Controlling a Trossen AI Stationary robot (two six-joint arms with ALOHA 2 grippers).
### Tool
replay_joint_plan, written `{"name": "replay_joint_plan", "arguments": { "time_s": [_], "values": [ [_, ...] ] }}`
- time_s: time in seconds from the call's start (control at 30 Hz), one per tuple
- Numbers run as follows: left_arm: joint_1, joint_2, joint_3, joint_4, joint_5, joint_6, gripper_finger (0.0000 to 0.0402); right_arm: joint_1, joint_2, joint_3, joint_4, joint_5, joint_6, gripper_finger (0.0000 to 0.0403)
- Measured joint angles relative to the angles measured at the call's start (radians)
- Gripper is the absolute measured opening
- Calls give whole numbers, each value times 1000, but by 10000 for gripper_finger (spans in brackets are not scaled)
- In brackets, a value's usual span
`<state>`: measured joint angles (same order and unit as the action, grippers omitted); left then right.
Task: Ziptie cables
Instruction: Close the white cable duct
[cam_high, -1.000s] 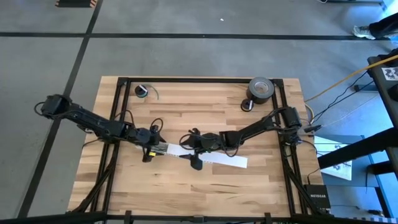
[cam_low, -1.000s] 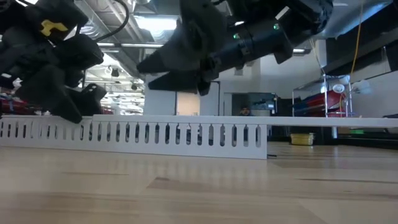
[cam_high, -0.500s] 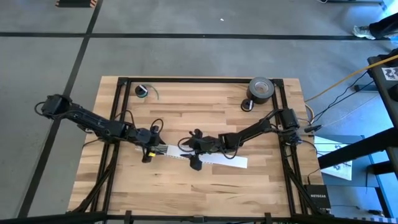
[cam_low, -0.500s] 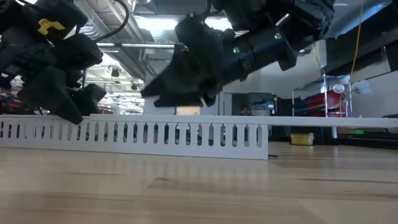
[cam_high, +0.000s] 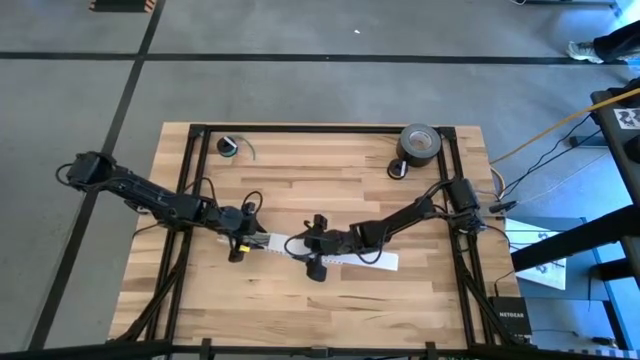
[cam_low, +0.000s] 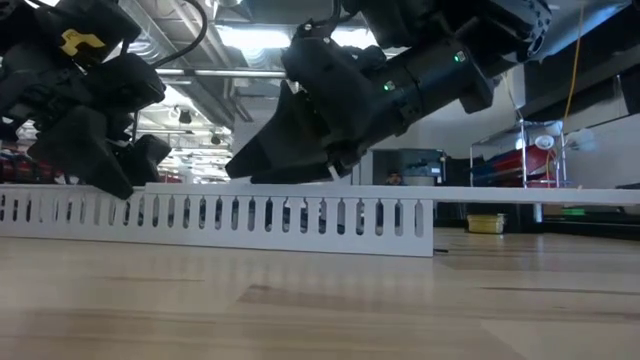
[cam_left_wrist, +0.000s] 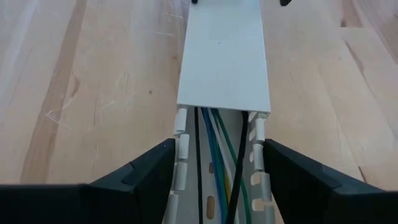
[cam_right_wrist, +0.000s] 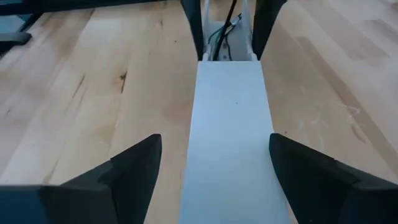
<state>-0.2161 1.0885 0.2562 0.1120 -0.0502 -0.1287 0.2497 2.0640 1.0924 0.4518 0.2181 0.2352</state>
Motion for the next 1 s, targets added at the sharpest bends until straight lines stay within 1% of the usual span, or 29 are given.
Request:
{"name": "replay_joint_plan", "arguments": {
  "time_s": [0.33,0.63,0.9,1.0],
  "values": [
    [1,0,0,6,-2,-3,219,0,1,2,-38,43,-9,269],
    [1,0,0,6,-5,-3,219,0,2,2,-47,77,-10,269],
    [1,0,0,5,-5,-2,219,-1,3,0,-40,61,-8,269],
    [1,0,0,5,-5,-2,219,0,3,0,-41,95,-2,269]
  ]
}}
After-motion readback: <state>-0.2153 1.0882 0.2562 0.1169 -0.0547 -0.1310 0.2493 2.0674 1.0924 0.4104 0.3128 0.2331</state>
